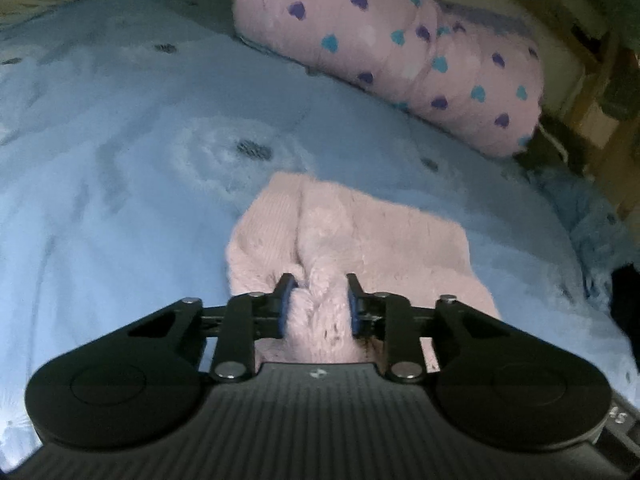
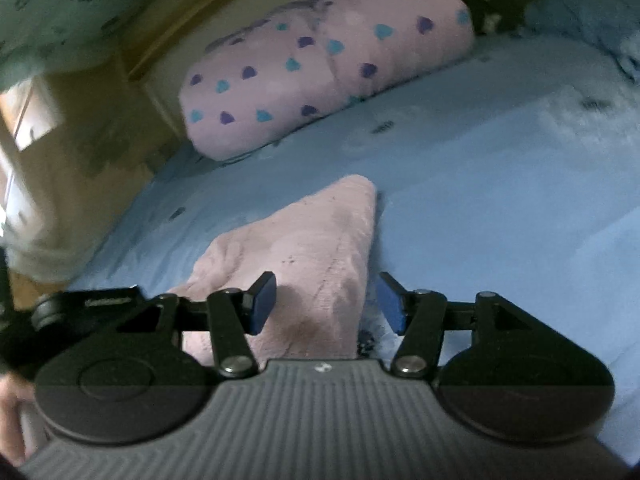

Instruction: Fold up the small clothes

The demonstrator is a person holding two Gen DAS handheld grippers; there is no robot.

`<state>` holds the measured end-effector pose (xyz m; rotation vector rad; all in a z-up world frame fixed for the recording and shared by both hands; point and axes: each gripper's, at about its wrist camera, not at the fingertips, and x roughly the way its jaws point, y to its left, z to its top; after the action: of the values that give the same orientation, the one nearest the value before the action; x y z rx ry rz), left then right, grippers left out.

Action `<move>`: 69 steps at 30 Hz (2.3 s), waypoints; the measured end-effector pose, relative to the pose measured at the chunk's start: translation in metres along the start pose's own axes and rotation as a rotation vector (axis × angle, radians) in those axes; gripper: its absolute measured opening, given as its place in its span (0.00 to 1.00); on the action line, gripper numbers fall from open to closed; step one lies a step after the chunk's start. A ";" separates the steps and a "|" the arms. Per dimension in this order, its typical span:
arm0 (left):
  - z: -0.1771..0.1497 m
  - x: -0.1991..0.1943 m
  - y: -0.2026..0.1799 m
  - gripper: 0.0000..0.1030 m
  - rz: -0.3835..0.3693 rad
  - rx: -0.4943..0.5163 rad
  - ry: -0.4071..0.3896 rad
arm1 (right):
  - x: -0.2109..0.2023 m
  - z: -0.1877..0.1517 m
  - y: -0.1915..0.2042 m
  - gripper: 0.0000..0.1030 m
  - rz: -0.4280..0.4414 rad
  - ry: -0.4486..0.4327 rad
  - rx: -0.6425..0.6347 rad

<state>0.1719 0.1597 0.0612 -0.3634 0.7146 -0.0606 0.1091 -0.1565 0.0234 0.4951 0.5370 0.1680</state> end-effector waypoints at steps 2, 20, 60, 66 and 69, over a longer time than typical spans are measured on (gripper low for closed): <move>0.004 -0.014 0.014 0.26 0.016 -0.054 -0.035 | 0.001 0.002 -0.001 0.57 -0.010 -0.008 0.014; -0.002 -0.004 0.057 0.57 0.052 -0.131 0.034 | 0.031 -0.017 0.026 0.57 0.009 0.105 -0.178; -0.017 0.025 0.059 0.66 -0.159 -0.240 0.169 | 0.071 0.017 0.006 0.44 0.324 0.314 0.200; -0.028 0.013 0.042 0.64 -0.247 -0.246 0.233 | 0.042 0.028 0.002 0.43 0.334 0.298 0.279; -0.044 0.002 0.018 0.64 -0.285 -0.200 0.262 | 0.022 0.032 -0.010 0.43 0.330 0.301 0.304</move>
<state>0.1434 0.1629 0.0234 -0.6558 0.9271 -0.3130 0.1449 -0.1719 0.0329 0.8629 0.7783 0.4862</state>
